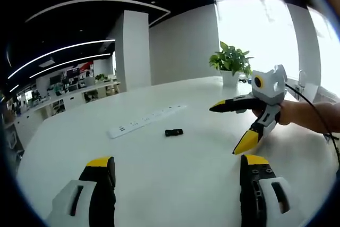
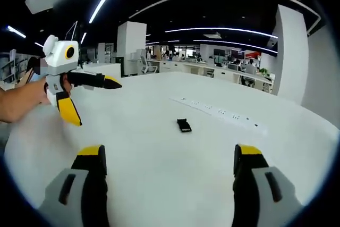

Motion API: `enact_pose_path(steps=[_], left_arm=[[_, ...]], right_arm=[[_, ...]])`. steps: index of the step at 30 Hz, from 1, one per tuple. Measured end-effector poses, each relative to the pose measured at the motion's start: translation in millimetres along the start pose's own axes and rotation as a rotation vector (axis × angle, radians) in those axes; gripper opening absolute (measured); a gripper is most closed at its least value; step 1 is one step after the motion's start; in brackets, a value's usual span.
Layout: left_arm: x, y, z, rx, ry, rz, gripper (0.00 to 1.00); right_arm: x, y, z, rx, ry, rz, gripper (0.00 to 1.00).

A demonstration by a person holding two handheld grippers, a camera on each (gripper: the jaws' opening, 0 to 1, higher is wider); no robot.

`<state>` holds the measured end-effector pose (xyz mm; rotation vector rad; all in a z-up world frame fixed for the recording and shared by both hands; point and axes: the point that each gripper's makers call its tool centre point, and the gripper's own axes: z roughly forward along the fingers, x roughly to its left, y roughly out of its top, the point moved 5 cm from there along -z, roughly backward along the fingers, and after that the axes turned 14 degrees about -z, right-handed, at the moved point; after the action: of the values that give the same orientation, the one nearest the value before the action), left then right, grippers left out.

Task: Snap the two parts of the plastic buckle together until the buckle closes and remains connected.

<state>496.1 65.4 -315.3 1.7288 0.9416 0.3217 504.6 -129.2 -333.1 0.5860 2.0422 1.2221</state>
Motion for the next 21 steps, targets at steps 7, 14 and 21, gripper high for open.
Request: enact_pose_path(steps=[7, 14, 21], left_arm=[[-6.2, -3.0, -8.4, -0.027, 0.004, -0.005, 0.99], [-10.2, -11.4, -12.2, -0.013, 0.010, -0.007, 0.99], [-10.9, -13.2, -16.5, -0.017, 0.015, -0.011, 1.00]], right_arm=[[9.5, -1.1, -8.4, 0.008, -0.009, -0.002, 1.00], [15.8, -2.8, -13.8, 0.005, -0.010, 0.008, 1.00], [16.6, -3.7, -19.6, 0.007, -0.013, 0.009, 1.00]])
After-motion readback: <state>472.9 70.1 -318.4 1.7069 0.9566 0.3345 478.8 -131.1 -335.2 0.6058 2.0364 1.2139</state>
